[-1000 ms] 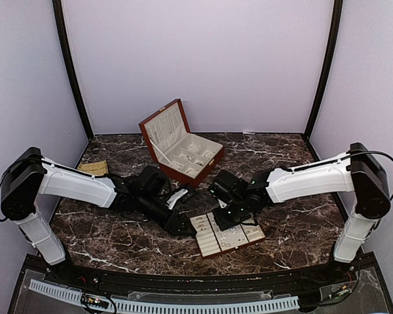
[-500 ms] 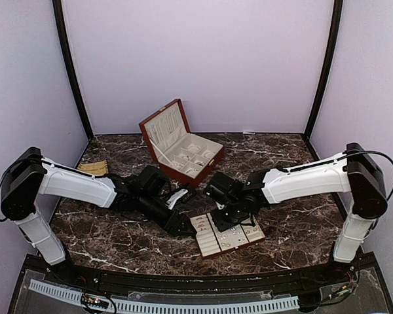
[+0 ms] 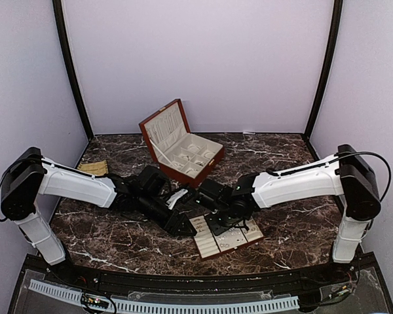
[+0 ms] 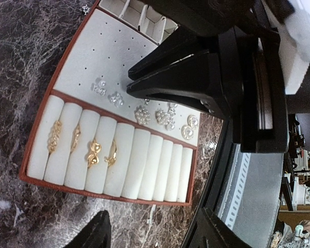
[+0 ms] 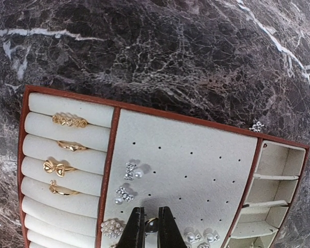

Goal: Organize the mixed jewelry
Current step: Insert the earring into the earring holder.

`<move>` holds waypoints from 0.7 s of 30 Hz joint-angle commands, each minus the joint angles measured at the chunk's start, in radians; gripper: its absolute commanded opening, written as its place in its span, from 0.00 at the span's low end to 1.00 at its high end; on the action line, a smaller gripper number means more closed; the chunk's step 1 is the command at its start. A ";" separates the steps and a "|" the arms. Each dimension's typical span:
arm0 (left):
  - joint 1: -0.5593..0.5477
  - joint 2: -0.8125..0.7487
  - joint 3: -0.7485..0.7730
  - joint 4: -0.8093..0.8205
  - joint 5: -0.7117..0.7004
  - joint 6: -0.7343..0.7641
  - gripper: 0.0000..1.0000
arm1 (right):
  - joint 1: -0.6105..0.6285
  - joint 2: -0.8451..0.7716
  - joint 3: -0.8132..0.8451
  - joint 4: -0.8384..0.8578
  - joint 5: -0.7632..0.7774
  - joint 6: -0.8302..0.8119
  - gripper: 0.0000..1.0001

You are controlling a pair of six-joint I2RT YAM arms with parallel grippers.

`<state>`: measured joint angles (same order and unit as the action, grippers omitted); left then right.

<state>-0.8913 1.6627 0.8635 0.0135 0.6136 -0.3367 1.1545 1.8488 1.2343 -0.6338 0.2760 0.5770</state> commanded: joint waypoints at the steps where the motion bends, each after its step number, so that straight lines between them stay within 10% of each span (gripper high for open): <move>1: -0.002 0.000 0.019 0.016 0.020 -0.005 0.60 | 0.034 0.032 0.025 -0.015 0.012 0.011 0.07; 21: -0.003 0.005 0.015 0.026 0.026 -0.017 0.60 | 0.039 -0.024 0.037 -0.038 0.043 0.034 0.28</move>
<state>-0.8913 1.6672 0.8635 0.0288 0.6201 -0.3515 1.1831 1.8622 1.2530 -0.6537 0.3004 0.6029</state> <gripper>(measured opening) 0.596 0.278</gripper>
